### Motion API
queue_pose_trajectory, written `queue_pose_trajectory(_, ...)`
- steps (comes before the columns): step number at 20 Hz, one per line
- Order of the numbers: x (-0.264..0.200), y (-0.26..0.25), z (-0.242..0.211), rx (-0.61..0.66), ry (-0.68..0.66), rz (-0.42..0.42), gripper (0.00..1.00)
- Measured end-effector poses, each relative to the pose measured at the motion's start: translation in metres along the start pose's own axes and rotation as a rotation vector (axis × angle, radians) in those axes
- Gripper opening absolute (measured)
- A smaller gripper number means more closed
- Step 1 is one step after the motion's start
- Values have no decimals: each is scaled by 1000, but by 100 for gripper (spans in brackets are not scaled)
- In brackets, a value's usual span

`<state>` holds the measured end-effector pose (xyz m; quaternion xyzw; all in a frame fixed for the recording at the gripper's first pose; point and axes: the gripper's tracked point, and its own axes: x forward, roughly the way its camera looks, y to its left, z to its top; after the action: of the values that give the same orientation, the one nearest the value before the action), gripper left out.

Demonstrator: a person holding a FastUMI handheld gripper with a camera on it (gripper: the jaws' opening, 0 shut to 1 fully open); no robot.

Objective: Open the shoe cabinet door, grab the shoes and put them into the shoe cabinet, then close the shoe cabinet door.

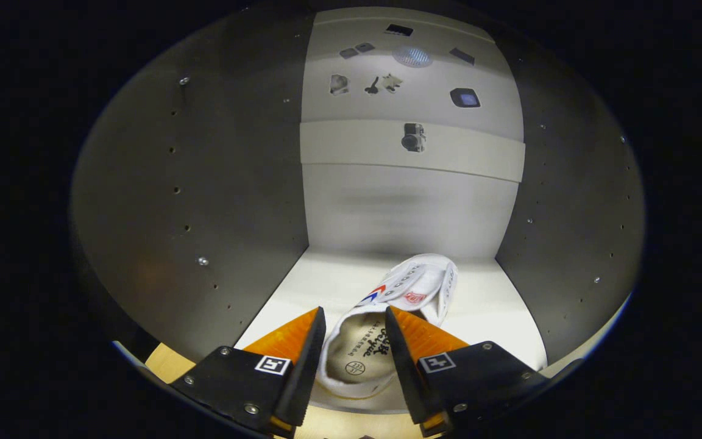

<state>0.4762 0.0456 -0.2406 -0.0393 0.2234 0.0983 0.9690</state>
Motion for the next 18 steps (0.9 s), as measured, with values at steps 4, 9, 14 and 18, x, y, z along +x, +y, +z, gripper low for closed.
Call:
queue_pose_trajectory(4,-32,10,0,-26,-38,-1,71)
queue_pose_trajectory(9,-78,16,0,-2,-69,-13,78)
queue_pose_trajectory(14,-138,26,-8,17,-93,-27,83)
queue_pose_trajectory(18,-185,35,-24,17,-99,-42,92)
